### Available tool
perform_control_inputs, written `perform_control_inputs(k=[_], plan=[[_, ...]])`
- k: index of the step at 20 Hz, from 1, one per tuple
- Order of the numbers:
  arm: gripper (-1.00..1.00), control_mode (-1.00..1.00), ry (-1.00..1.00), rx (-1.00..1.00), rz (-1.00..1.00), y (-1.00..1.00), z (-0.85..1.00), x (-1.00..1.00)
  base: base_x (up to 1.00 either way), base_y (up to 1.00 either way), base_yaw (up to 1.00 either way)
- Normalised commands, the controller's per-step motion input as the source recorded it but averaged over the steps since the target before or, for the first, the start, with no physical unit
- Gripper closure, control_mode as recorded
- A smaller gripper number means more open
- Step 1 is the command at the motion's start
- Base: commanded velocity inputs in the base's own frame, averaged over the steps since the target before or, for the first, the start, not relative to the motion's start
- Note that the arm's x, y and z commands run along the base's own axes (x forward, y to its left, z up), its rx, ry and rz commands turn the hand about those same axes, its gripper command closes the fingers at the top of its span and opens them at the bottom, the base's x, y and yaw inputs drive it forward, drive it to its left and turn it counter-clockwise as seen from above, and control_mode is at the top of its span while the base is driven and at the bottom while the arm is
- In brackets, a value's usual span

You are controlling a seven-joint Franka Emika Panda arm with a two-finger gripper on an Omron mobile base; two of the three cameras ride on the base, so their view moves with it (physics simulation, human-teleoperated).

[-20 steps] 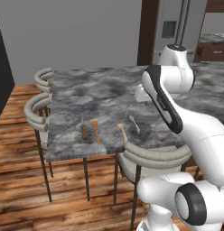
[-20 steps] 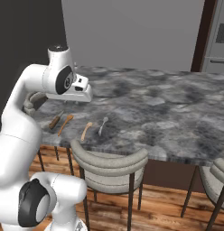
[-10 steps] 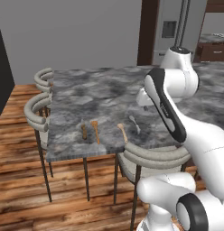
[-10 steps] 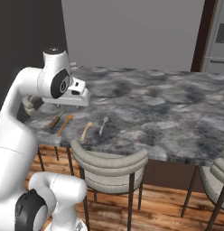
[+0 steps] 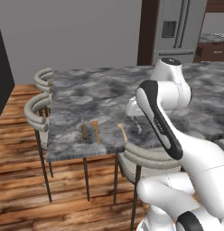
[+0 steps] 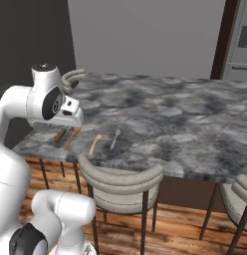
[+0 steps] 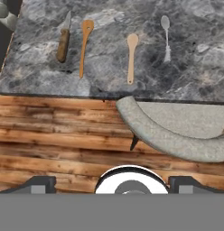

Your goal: Pick up the metallic utensils from the counter and place them in the open drawer. Make sure not to pick up any wooden utensils.

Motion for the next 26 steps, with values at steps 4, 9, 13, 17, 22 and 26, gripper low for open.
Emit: perform_control_inputs(k=[4,9,13,17,22,26], plan=[[-1.0,-1.0,0.0,0.0,-0.01,0.81,-0.35,0.03,0.0,0.0,0.0],[-1.0,-1.0,0.02,0.0,0.0,0.56,-0.13,0.25,0.0,0.0,0.0],[-1.0,-1.0,0.0,0.0,0.0,0.3,-0.22,0.47,0.0,0.0,0.0],[-1.0,-1.0,0.0,0.0,0.0,0.42,-0.29,0.58,0.0,0.0,0.0],[-1.0,-1.0,0.0,0.0,0.0,0.65,-0.39,0.42,0.0,0.0,0.0],[-1.0,-1.0,0.05,0.0,0.0,0.3,-0.35,0.45,0.0,0.0,0.0]])
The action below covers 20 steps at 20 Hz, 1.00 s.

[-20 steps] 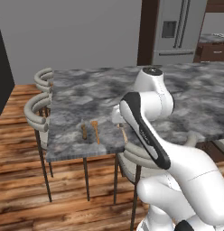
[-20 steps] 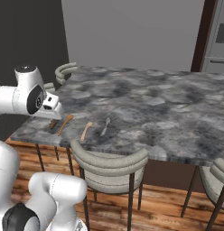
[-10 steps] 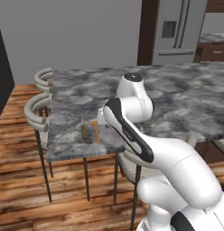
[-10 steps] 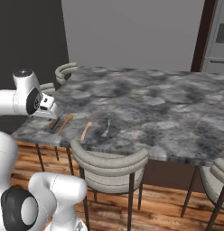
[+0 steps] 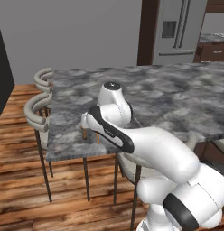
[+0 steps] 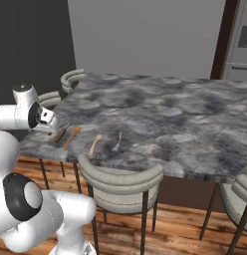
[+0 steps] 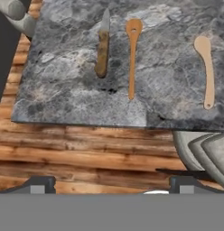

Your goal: Pick up the metallic utensils from the counter and place them in the open drawer. Make sure not to pick up any wooden utensils.

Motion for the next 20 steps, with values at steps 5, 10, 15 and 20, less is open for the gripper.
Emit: perform_control_inputs(k=[5,10,15,20], plan=[[-1.0,-1.0,0.05,0.0,0.0,0.23,-0.28,0.58,0.0,0.0,0.0],[-1.0,-1.0,0.0,0.0,0.0,0.22,-0.24,0.57,0.0,0.0,0.0],[-1.0,-1.0,0.0,0.0,0.0,0.01,-0.34,0.52,0.0,0.0,0.0],[-1.0,-1.0,0.0,0.0,0.0,0.13,-0.33,0.44,0.0,0.0,0.0]])
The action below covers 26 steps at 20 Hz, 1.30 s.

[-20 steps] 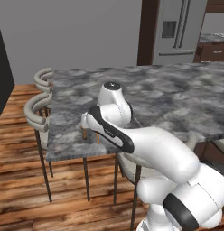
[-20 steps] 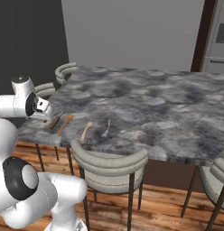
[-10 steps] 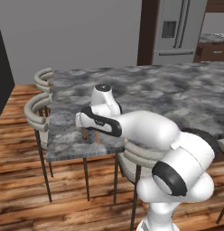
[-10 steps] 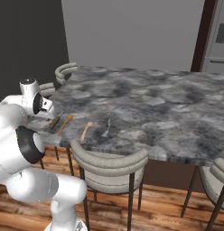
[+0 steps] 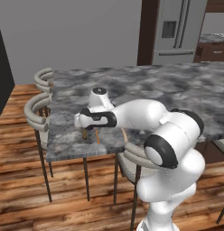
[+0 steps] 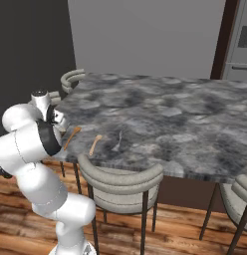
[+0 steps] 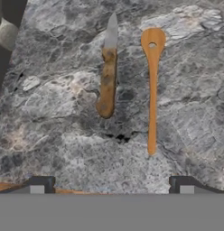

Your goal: Pick up the metallic utensils from the counter and place them in the open drawer. Make sure not to pick up any wooden utensils.

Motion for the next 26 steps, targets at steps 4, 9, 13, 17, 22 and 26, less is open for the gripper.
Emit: perform_control_inputs(k=[4,9,13,17,22,26], plan=[[-1.0,-1.0,0.0,0.0,0.0,0.3,-0.26,0.42,0.0,0.0,0.0],[-1.0,-1.0,0.0,0.0,0.0,0.13,-0.23,0.34,0.0,0.0,0.0],[-1.0,-1.0,0.0,0.0,0.0,0.05,-0.26,0.29,0.0,0.0,0.0],[-1.0,-1.0,0.0,0.0,0.0,0.0,-0.3,0.24,0.0,0.0,0.0],[-1.0,-1.0,0.0,0.0,0.0,0.0,-0.3,0.23,0.0,0.0,0.0],[-1.0,-1.0,0.0,0.0,0.0,0.01,-0.29,0.2,0.0,0.0,0.0]])
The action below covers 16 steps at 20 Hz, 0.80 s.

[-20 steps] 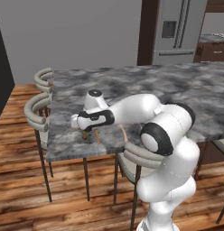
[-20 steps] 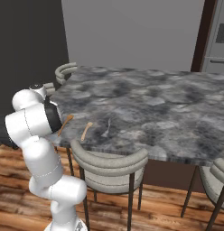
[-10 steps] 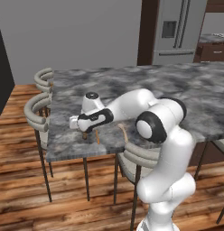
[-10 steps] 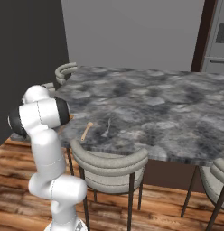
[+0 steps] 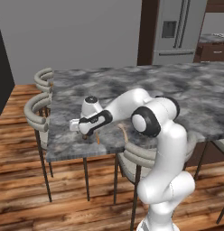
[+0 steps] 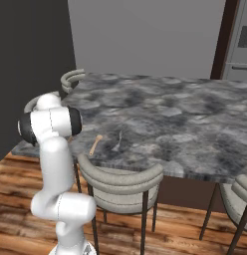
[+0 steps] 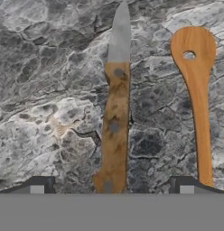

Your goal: Pick up the metallic utensils from the counter and place them in the open drawer. Make sure not to pick up any wooden utensils.

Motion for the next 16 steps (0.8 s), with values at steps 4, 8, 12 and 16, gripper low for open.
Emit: perform_control_inputs(k=[4,8,12,16], plan=[[-1.0,-1.0,0.0,0.0,0.0,0.05,-0.28,0.14,0.0,0.0,0.0],[-1.0,-1.0,0.0,0.0,0.0,0.04,-0.26,0.07,0.0,0.0,0.0],[-1.0,-1.0,0.0,0.0,0.0,0.02,-0.27,0.06,0.0,0.0,0.0],[1.0,-1.0,0.0,0.0,0.0,0.23,-0.41,0.16,0.0,0.0,0.0]])
